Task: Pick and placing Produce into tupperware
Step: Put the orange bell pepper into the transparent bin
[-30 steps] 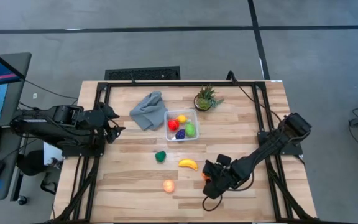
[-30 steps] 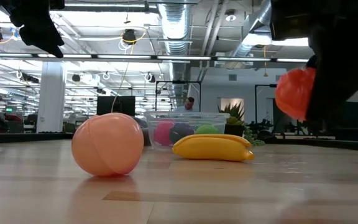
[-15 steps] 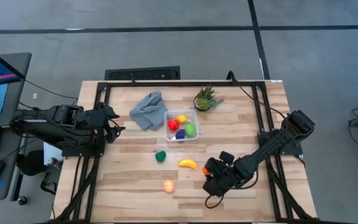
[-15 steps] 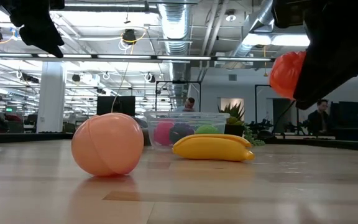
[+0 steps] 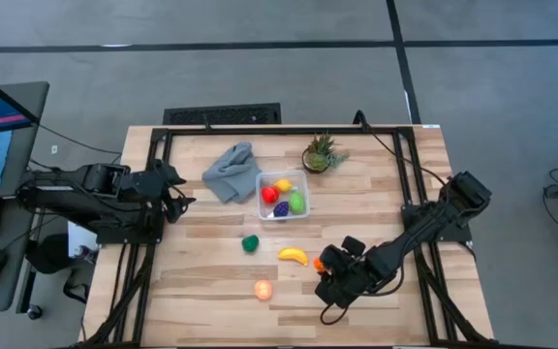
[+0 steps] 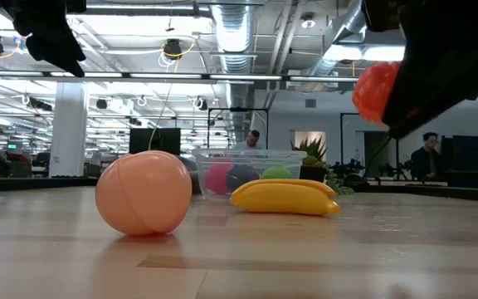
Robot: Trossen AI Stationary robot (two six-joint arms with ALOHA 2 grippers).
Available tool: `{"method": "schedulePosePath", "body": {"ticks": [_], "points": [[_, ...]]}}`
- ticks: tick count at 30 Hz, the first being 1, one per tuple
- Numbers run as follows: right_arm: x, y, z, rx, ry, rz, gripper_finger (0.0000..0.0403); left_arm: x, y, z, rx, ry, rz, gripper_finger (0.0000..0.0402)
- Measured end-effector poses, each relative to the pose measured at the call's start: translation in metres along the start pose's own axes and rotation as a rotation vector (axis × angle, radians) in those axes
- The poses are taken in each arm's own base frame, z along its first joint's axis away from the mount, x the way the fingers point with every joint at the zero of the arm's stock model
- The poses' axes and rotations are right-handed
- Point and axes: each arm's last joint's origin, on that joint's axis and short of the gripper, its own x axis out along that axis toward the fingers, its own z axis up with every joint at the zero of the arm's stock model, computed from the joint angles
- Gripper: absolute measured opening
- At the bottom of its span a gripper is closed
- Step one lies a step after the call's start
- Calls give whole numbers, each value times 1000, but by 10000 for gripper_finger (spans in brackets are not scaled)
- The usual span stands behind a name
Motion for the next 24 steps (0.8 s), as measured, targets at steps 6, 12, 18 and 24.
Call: {"method": "schedulePosePath", "body": {"ticks": [6, 12, 18, 24], "points": [[-14, -2, 9, 4, -86, 13, 194, 0, 0, 0, -1, -2, 0, 308], [-30, -8, 17, 9, -160, 10, 207, 0, 0, 0, -2, -4, -1, 308], [-48, -15, 27, 47, -268, 12, 203, 0, 0, 0, -9, -5, -1, 308], [-65, -21, 35, 73, -374, 5, 197, 0, 0, 0, -9, -6, 1, 308]]}}
